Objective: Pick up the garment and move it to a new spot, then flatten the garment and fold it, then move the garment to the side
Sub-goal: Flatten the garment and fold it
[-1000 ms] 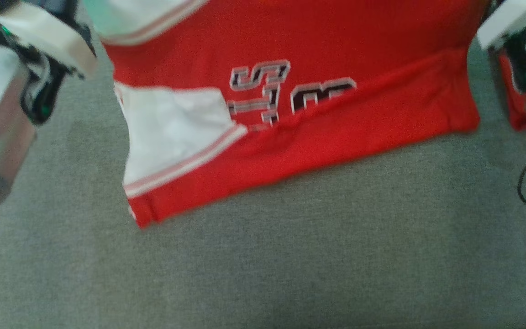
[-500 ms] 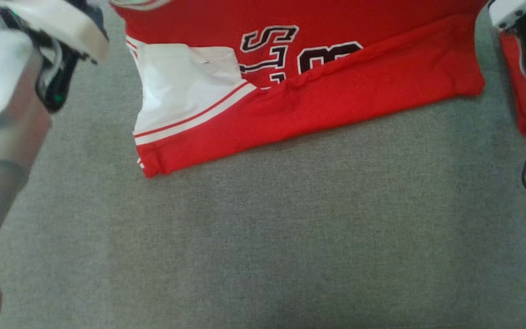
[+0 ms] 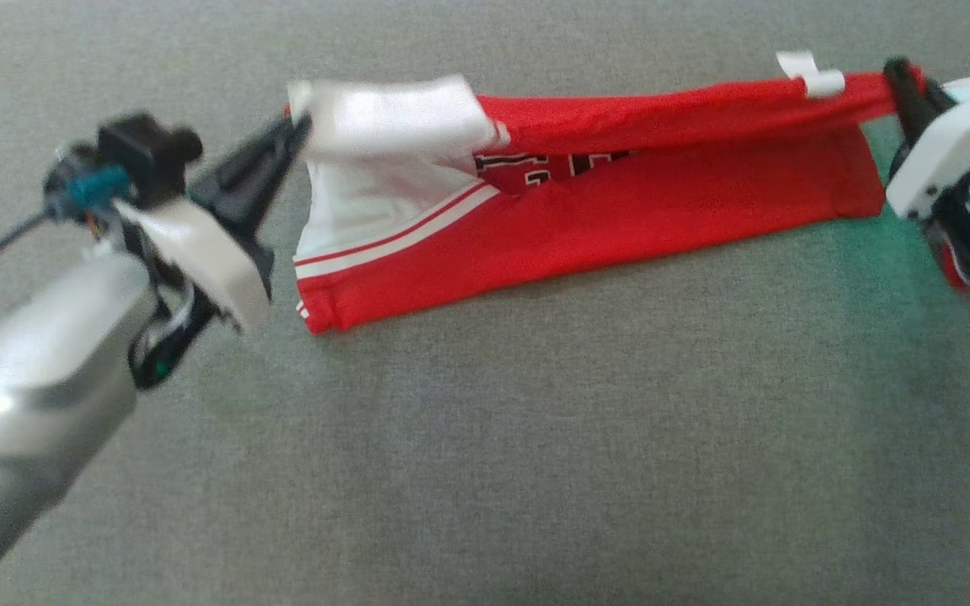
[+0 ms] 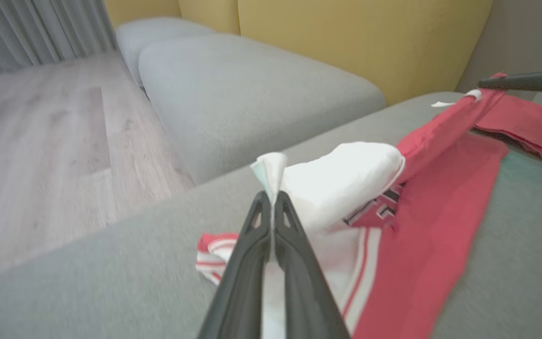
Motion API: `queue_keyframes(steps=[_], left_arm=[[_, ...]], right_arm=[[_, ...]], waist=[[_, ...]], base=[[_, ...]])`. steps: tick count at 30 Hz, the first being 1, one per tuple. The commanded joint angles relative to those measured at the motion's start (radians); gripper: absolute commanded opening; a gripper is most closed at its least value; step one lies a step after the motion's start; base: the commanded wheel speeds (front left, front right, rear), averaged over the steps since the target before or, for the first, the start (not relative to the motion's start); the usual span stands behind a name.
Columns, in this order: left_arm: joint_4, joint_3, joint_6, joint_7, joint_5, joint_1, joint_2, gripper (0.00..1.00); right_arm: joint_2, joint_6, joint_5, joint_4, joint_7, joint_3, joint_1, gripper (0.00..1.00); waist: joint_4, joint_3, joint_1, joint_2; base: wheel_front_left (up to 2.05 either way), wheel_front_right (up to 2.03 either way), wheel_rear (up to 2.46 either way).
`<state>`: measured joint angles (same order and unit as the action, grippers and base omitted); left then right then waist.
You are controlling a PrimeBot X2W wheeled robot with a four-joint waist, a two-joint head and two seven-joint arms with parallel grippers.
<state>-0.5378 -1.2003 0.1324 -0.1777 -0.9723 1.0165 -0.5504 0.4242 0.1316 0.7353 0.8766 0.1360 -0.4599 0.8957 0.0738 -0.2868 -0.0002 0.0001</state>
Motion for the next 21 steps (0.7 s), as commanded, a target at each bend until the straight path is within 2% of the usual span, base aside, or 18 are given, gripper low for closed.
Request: queue_keyframes(steps=[1, 7, 11, 21], left_arm=[[0.045, 0.021, -0.002, 0.011, -0.023, 0.016, -0.058, 0.00], [0.194, -0.040, -0.002, 0.078, -0.088, -0.043, -0.139, 0.00], [0.247, -0.058, -0.002, 0.112, -0.099, -0.062, -0.166, 0.00], [0.239, -0.073, -0.002, 0.148, -0.076, -0.101, -0.137, 0.00]], right_arm=[[0.022, -0.001, 0.017, -0.034, 0.013, -0.019, -0.021, 0.00], [0.071, -0.001, 0.038, -0.041, 0.071, -0.071, -0.067, 0.00], [0.096, -0.001, 0.037, -0.039, 0.098, -0.101, -0.078, 0.00], [0.113, -0.001, 0.045, -0.039, 0.160, -0.179, -0.090, 0.00]], waist=[[0.008, 0.014, 0.0002, -0.0001], [0.017, 0.030, 0.0002, -0.0001], [0.020, 0.032, 0.0002, -0.0001], [0.007, 0.032, 0.0002, -0.0001]], base=[[0.00, 0.00, 0.00], [0.00, 0.00, 0.00], [0.00, 0.00, 0.00], [0.00, 0.00, 0.00]])
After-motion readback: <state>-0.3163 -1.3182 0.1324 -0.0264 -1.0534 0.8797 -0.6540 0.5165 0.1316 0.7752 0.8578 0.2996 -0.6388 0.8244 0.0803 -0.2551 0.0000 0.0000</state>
